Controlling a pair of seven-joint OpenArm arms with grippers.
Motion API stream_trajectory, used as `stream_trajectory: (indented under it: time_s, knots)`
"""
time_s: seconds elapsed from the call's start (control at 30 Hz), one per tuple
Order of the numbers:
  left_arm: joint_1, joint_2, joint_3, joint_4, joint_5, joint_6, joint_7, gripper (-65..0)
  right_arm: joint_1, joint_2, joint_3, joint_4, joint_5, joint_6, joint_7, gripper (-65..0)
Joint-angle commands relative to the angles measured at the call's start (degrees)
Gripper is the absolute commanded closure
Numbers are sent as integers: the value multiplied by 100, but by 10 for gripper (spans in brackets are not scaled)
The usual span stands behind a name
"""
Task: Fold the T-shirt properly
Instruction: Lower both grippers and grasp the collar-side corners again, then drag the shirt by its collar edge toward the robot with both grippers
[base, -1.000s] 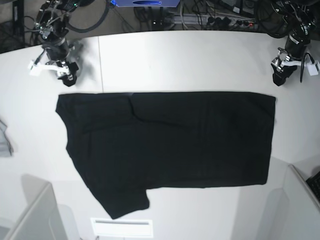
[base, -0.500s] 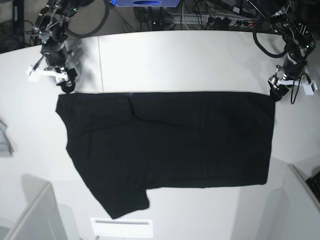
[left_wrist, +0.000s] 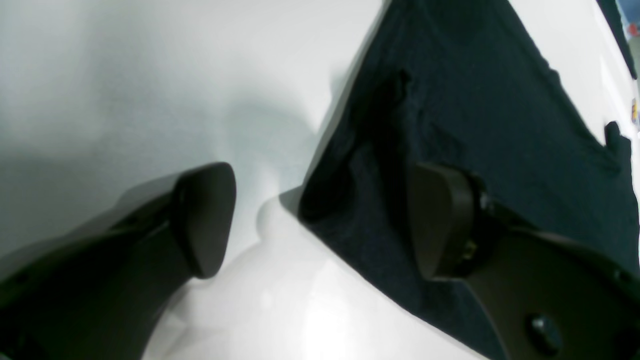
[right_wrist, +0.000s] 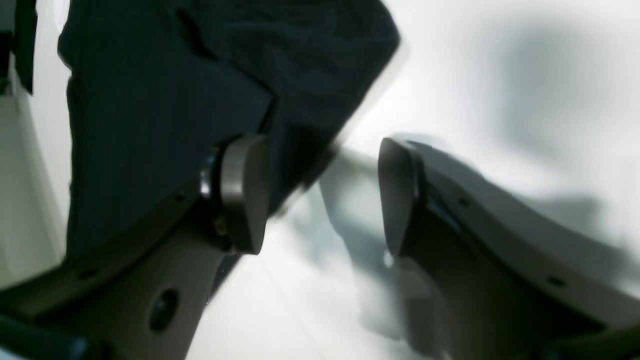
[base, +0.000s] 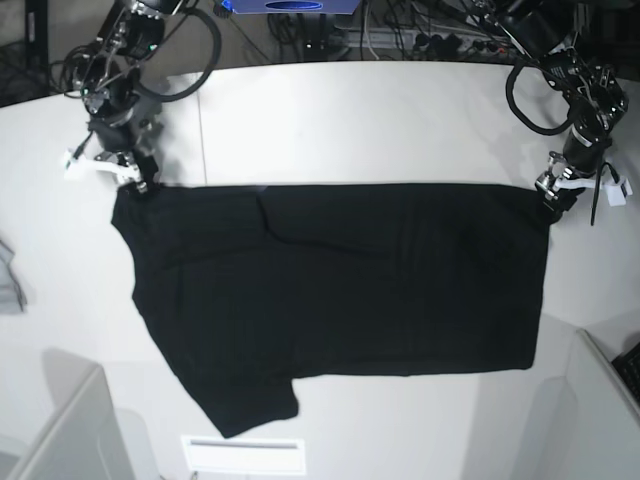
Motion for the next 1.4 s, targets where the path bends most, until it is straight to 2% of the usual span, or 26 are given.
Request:
stream_trajectory:
  time_s: [0.0, 0.17, 0.23, 0.37, 0.5, 0.57, 0.63, 0.67, 0.7, 0.73, 0.93, 1.37]
  knots:
    - [-15, -49, -3, 36, 66, 24, 130, -515, 106, 61, 61, -21, 49, 60, 75, -327]
    - [-24, -49, -3, 36, 66, 24, 130, -508, 344, 210, 26, -434, 40, 60, 75, -327]
    - [-24, -49, -3, 36, 66, 24, 130, -451, 414, 228, 26, -548, 40, 60, 75, -327]
    - [-24, -49, -3, 36, 66, 24, 130, -267, 423, 237, 17, -654, 40, 60, 75, -327]
    - [-24, -49, -3, 36, 66, 24, 130, -179, 493, 245, 17, -830, 40, 60, 75, -323]
    - [-24, -58, -3, 36, 66, 24, 130, -142, 502, 254, 52, -900, 40, 60, 75, -275]
    - [-24, -67, -3, 36, 66, 24, 130, -72, 502, 342, 26, -926, 40, 60, 75, -176]
    - [-24, -67, -3, 36, 66, 24, 138, -18, 502, 360, 26, -926, 40, 69, 75, -111]
    - [-24, -67, -3, 36, 66, 24, 138, 0, 502, 368, 35, -926, 40, 77, 75, -44]
    - [-15, -67, -3, 36, 66, 24, 147, 0, 502, 386, 61, -926, 49, 77, 75, 0]
    - [73, -76, -12, 98, 66, 16, 156, 0, 440, 404, 78, -768, 58, 77, 49, 0]
    - [891, -58, -3, 652, 22, -11, 156, 0, -114, 395, 78, -258, 93, 69, 31, 0]
